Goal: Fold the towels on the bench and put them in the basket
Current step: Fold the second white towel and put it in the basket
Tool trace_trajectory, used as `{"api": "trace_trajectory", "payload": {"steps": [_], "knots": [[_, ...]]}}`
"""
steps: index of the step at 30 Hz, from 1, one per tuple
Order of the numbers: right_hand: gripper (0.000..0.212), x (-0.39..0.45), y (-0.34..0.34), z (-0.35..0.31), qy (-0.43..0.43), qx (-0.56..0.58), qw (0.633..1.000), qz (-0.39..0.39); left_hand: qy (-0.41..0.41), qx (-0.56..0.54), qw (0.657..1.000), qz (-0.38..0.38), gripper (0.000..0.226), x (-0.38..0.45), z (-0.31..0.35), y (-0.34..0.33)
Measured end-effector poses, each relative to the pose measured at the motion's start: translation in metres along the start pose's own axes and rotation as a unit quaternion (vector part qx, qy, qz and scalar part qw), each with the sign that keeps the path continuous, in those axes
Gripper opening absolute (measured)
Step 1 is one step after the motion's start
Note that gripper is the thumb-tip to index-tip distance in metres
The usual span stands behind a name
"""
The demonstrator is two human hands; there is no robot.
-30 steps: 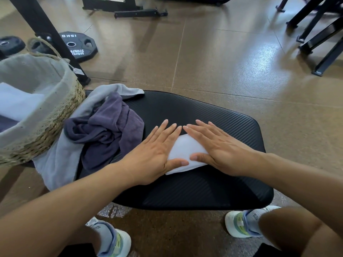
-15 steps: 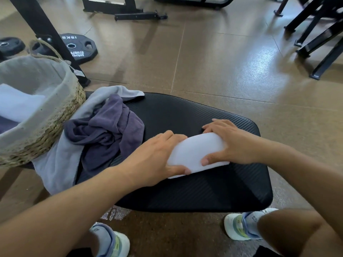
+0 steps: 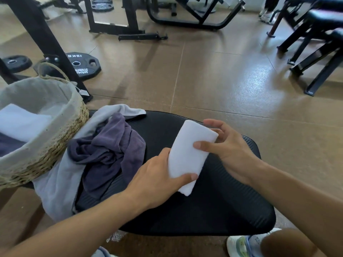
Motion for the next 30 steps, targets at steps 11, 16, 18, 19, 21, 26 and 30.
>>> {"api": "trace_trajectory", "payload": {"steps": [11,16,18,19,21,26,30], "knots": [[0.076,-0.015,-0.029,-0.017,0.114,-0.143,0.977,-0.111,-0.002,-0.164,0.983,0.082,0.033,0.025,0.008,0.043],[0.063,-0.022,-0.042,-0.014,0.113,-0.214,0.965,-0.106,0.006,-0.165,0.983,0.076,0.016,0.028,-0.005,0.051],[0.057,-0.026,-0.049,-0.012,0.11,-0.229,0.959,-0.124,0.009,-0.164,0.984,0.066,0.015,0.029,-0.011,0.054],[0.055,-0.028,-0.052,-0.011,0.112,-0.233,0.957,-0.128,0.01,-0.165,0.984,0.061,0.014,0.029,-0.014,0.056],[0.05,-0.032,-0.057,-0.011,0.126,-0.246,0.952,-0.13,0.01,-0.158,0.986,0.049,0.014,0.027,-0.018,0.06],[0.042,-0.041,-0.065,-0.009,0.145,-0.241,0.954,-0.104,-0.019,-0.159,0.986,0.053,0.013,0.02,-0.02,0.066],[0.047,-0.041,-0.075,-0.013,0.154,-0.261,0.945,-0.122,-0.035,-0.177,0.98,0.081,0.015,0.013,-0.025,0.07]]}}
Point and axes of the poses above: each hand's wrist, its own x-axis towards the middle knuckle, its own y-axis out of the back of the hand, z = x × y, the point moved 2 cm from there along x, towards the middle knuckle, and after that the axes turned 14 degrees about z, right-handed, at the moved point
